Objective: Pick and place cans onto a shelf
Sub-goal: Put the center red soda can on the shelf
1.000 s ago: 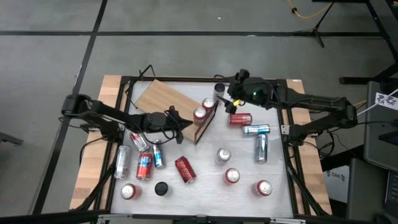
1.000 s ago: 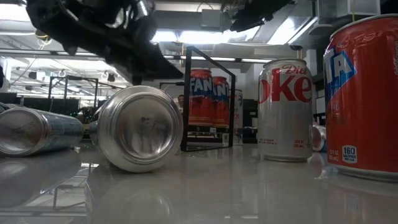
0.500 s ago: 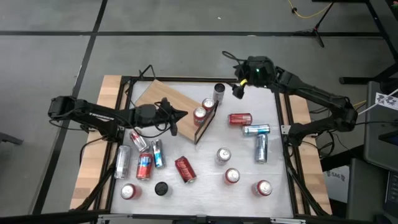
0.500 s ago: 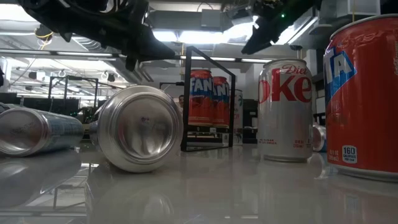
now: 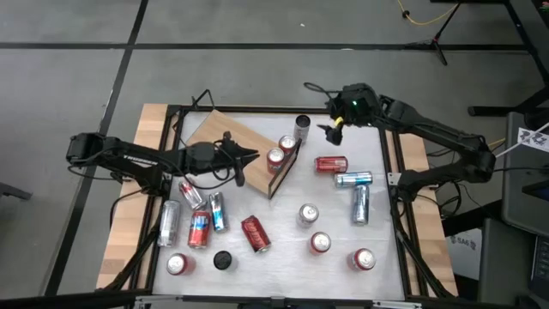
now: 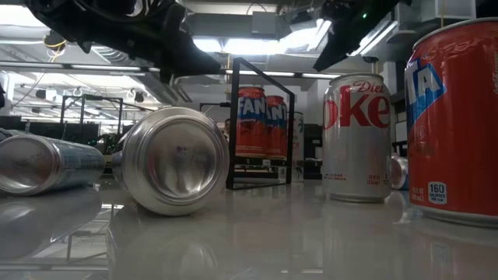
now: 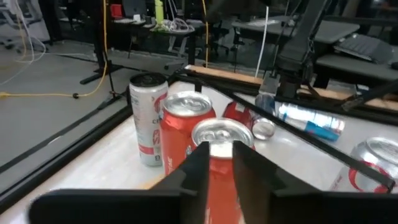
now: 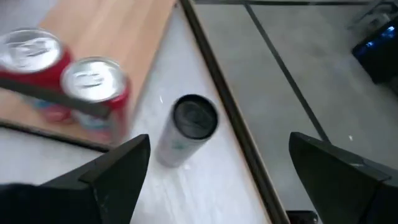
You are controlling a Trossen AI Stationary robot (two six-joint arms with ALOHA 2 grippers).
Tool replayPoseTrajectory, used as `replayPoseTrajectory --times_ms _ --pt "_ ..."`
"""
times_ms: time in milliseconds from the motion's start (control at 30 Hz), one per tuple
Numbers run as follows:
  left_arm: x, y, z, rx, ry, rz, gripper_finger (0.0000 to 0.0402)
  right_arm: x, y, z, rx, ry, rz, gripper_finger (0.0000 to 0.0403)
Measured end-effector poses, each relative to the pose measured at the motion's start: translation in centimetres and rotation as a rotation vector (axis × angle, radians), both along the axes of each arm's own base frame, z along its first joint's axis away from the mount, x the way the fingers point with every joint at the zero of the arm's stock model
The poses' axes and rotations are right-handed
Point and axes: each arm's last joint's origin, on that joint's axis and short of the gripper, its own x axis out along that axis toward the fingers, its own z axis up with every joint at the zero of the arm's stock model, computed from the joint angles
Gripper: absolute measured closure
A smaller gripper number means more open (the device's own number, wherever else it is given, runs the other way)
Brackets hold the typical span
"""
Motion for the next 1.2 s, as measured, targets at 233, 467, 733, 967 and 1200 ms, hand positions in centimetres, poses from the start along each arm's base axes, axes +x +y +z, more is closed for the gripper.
replayPoseTrajectory --times_ms 233,467,733,967,1200 --pt "0.0 0.4 0.1 0.001 -0.015 0.017 0.0255 -0.6 4.4 1.3 0.074 -0.06 0.089 0.0029" --pt "0.0 0.4 0.1 -0.001 -0.015 0.016 0.0222 -0.2 8.5 1.7 0.172 -0.092 0.248 0.0029" --pt "0.0 0.2 0.1 -0.002 -0.018 0.014 0.0219 0.5 12.2 1.2 0.335 -0.087 0.34 0.0029" --pt "0.0 0.1 0.2 -0.002 -0.02 0.005 0.0219 1.2 16.3 0.2 0.459 -0.037 0.366 0.0029" --pt "0.0 -0.1 0.1 -0.002 -0.019 -0.003 0.0219 1.7 19.4 -1.1 0.387 0.011 0.365 0.0029"
